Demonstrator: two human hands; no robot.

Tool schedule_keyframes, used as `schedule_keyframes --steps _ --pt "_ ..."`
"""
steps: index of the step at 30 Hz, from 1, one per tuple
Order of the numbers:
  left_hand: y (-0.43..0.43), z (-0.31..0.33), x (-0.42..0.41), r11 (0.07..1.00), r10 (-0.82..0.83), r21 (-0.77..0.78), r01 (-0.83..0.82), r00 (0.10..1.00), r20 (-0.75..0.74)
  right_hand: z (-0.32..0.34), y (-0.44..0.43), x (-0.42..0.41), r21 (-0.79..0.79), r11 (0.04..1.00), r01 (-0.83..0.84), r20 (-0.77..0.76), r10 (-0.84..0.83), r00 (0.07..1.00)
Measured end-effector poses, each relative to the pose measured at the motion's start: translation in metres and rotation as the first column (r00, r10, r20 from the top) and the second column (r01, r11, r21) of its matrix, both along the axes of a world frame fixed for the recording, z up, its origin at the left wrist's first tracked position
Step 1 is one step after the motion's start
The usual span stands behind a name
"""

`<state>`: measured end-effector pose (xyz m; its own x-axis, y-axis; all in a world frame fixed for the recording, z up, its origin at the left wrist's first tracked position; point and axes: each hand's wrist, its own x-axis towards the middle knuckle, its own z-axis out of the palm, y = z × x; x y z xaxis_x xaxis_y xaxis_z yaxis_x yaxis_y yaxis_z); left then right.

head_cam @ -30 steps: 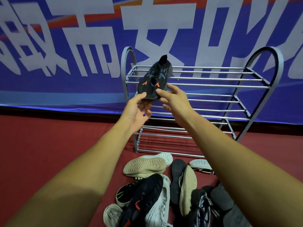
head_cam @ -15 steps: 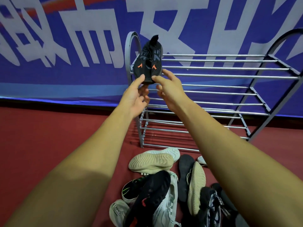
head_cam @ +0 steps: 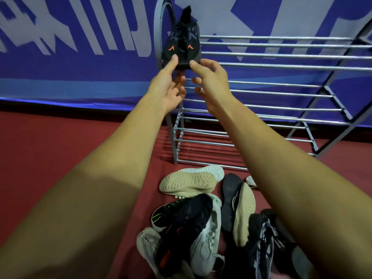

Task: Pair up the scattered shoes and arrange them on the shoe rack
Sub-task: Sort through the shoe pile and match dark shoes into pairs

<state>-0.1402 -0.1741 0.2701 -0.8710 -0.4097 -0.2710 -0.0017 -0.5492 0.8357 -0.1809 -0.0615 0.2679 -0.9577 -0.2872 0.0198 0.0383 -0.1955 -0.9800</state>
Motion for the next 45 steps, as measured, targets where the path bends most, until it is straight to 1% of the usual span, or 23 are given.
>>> schedule_keyframes --steps 5,7,9,11,13,15,17,19,21,24,27,31,34,38,41,43,45 --pt "0.0 -0.001 -0.006 0.999 0.053 0.003 -0.053 0.999 -0.006 0.001 0.013 -0.002 0.077 0.994 -0.079 -0.008 0.08 0.997" --pt "0.002 -0.002 -0.006 0.998 0.059 0.012 -0.059 0.998 -0.008 0.003 0.02 -0.001 0.099 0.991 -0.088 -0.004 0.088 0.996" --pt "0.004 -0.004 -0.003 0.999 0.049 -0.011 -0.049 0.999 -0.009 0.003 0.029 0.001 0.129 0.988 -0.087 -0.011 0.09 0.996" --pt "0.005 -0.008 0.002 0.997 0.017 -0.069 -0.018 1.0 -0.004 0.003 0.041 0.003 0.176 0.98 -0.094 -0.013 0.097 0.995" --pt "0.012 -0.015 0.009 0.979 -0.064 -0.191 0.072 0.997 0.047 0.001 0.058 0.006 0.234 0.967 -0.101 -0.023 0.11 0.994" --pt "0.022 -0.023 0.016 0.928 -0.154 -0.322 0.188 0.98 0.127 -0.004 0.078 0.012 0.305 0.945 -0.114 -0.025 0.128 0.992" --pt "0.03 -0.03 0.023 0.878 -0.199 -0.4 0.263 0.96 0.194 -0.013 0.097 0.019 0.383 0.914 -0.131 0.011 0.137 0.991" --pt "0.035 -0.032 0.029 0.844 -0.199 -0.448 0.295 0.947 0.251 -0.025 0.115 0.024 0.431 0.89 -0.148 0.063 0.134 0.989" --pt "0.039 -0.031 0.036 0.826 -0.195 -0.469 0.312 0.939 0.282 -0.035 0.131 0.029 0.428 0.891 -0.152 0.097 0.123 0.988" --pt "0.049 -0.033 0.045 0.796 -0.211 -0.498 0.346 0.928 0.307 -0.041 0.146 0.035 0.449 0.878 -0.169 0.1 0.138 0.985" --pt "0.065 -0.044 0.054 0.731 -0.241 -0.541 0.416 0.899 0.366 -0.046 0.155 0.042 0.475 0.861 -0.184 0.093 0.159 0.983" --pt "0.092 -0.064 0.062 0.656 -0.294 -0.552 0.514 0.849 0.44 -0.058 0.176 0.051 0.496 0.849 -0.183 0.133 0.134 0.982" --pt "0.115 -0.083 0.066 0.569 -0.33 -0.573 0.59 0.802 0.498 -0.074 0.202 0.059 0.547 0.813 -0.198 0.162 0.13 0.978" --pt "0.138 -0.106 0.068 0.446 -0.387 -0.588 0.675 0.738 0.553 -0.103 0.241 0.068 0.65 0.724 -0.231 0.214 0.118 0.97" --pt "0.154 -0.122 0.07 0.369 -0.401 -0.589 0.719 0.695 0.597 -0.127 0.267 0.076 0.735 0.632 -0.245 0.238 0.098 0.966" --pt "0.165 -0.134 0.073 0.288 -0.404 -0.594 0.751 0.658 0.636 -0.145 0.279 0.082 0.782 0.569 -0.254 0.243 0.098 0.965" --pt "0.177 -0.147 0.078 0.19 -0.408 -0.595 0.781 0.614 0.676 -0.161 0.288 0.087 0.838 0.469 -0.279 0.248 0.129 0.96"
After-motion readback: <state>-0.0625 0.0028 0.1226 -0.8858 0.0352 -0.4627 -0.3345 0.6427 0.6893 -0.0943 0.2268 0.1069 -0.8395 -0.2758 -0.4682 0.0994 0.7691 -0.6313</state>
